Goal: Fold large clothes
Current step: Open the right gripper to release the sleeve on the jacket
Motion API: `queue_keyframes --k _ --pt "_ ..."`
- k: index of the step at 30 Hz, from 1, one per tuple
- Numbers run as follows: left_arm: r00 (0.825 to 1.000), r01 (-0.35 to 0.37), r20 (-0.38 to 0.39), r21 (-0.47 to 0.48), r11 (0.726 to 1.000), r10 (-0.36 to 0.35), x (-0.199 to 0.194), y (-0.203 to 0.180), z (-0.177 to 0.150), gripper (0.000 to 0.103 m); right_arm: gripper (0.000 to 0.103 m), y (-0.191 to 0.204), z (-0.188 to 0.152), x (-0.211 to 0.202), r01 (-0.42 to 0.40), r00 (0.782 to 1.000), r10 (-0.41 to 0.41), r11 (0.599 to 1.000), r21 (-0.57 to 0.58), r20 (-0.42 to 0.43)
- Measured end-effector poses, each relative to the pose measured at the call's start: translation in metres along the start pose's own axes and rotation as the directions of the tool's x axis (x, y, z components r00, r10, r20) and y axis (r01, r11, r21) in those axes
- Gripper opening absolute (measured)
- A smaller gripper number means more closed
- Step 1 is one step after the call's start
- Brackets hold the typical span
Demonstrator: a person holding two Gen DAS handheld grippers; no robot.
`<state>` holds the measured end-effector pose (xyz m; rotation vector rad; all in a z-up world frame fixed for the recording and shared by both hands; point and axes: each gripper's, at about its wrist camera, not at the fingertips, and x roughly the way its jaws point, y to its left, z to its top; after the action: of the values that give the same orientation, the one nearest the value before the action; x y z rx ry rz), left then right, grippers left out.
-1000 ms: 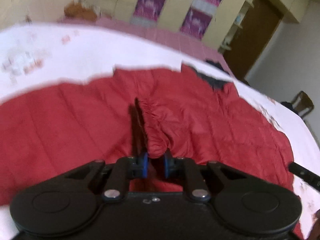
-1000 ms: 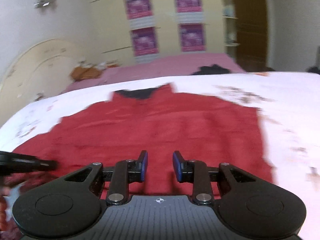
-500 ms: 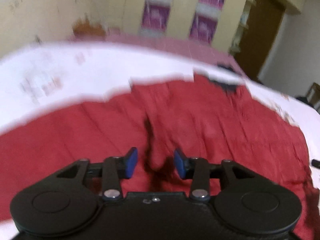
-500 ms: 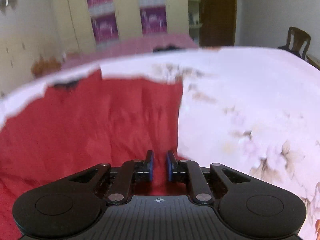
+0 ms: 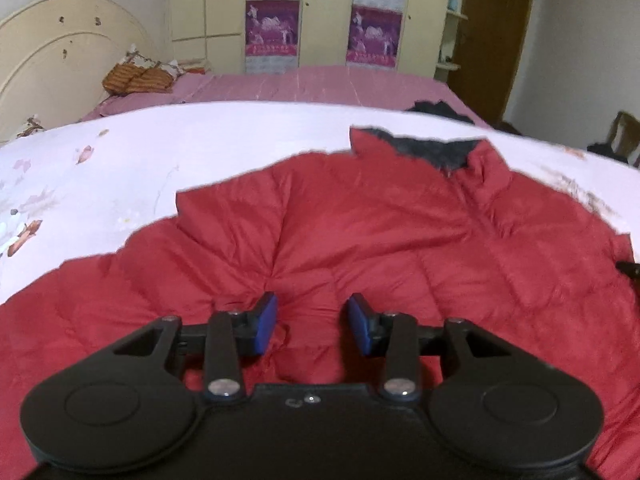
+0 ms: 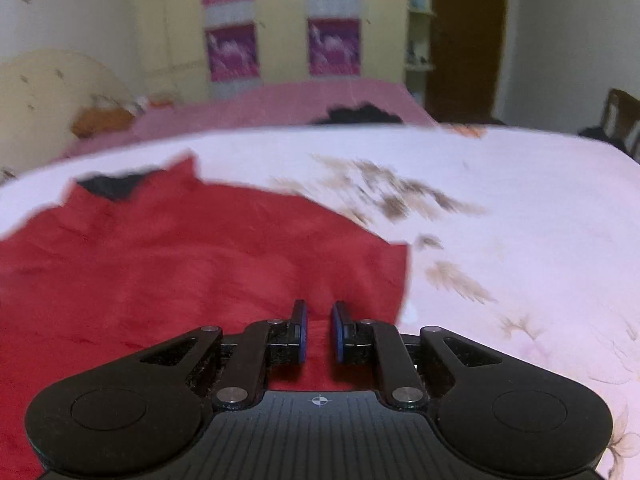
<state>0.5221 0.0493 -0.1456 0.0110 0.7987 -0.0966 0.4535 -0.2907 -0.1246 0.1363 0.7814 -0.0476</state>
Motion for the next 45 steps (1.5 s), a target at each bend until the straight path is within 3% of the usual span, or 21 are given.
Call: queue_keyframes --k 5,9,13,16,23,28,41,43,45 --pt "1.000 -0.029 -0.004 0.024 0.999 0.029 -0.007 -0.006 0.000 0.037 0.013 -0.007 0.001 -0.004 0.003 1.000 -0.003 1.000 0.004 -0.006" --pt "0.998 0.018 0.063 0.024 1.000 -0.019 -0.043 -0.020 -0.003 0.039 0.013 -0.009 -0.003 -0.041 -0.030 0.999 0.030 0.999 0.019 0.033" --pt "0.998 0.047 0.040 0.044 0.998 -0.049 -0.045 -0.039 -0.018 0.042 0.013 -0.004 -0.020 -0.061 -0.053 0.999 0.053 0.998 0.034 0.003" --pt "0.999 0.032 0.002 0.046 0.998 -0.032 -0.031 -0.042 -0.026 0.044 0.013 0.002 -0.033 -0.051 -0.016 0.998 0.016 1.000 -0.003 -0.052" --pt "1.000 0.020 -0.005 0.054 0.998 -0.020 -0.028 -0.041 -0.026 0.044 0.013 0.009 -0.039 -0.047 0.014 0.999 -0.017 0.998 -0.065 -0.044" --pt "1.000 0.024 0.003 0.007 1.000 -0.024 -0.045 -0.030 -0.024 0.042 0.013 0.006 -0.035 -0.058 0.044 0.997 -0.048 0.997 -0.067 -0.059" --pt "0.999 0.010 -0.041 0.038 0.999 -0.008 -0.035 -0.028 -0.029 0.044 0.013 0.009 -0.046 -0.059 0.069 0.993 -0.079 0.991 -0.111 -0.087" --pt "0.999 0.008 -0.045 0.031 0.999 -0.007 -0.038 -0.027 -0.028 0.050 0.013 0.009 -0.043 -0.068 0.066 0.995 -0.073 0.993 -0.094 -0.074" --pt "0.999 0.008 -0.033 0.020 1.000 -0.007 -0.043 -0.024 -0.030 0.074 0.013 0.008 -0.043 -0.081 0.059 0.997 -0.062 0.996 -0.073 -0.049"
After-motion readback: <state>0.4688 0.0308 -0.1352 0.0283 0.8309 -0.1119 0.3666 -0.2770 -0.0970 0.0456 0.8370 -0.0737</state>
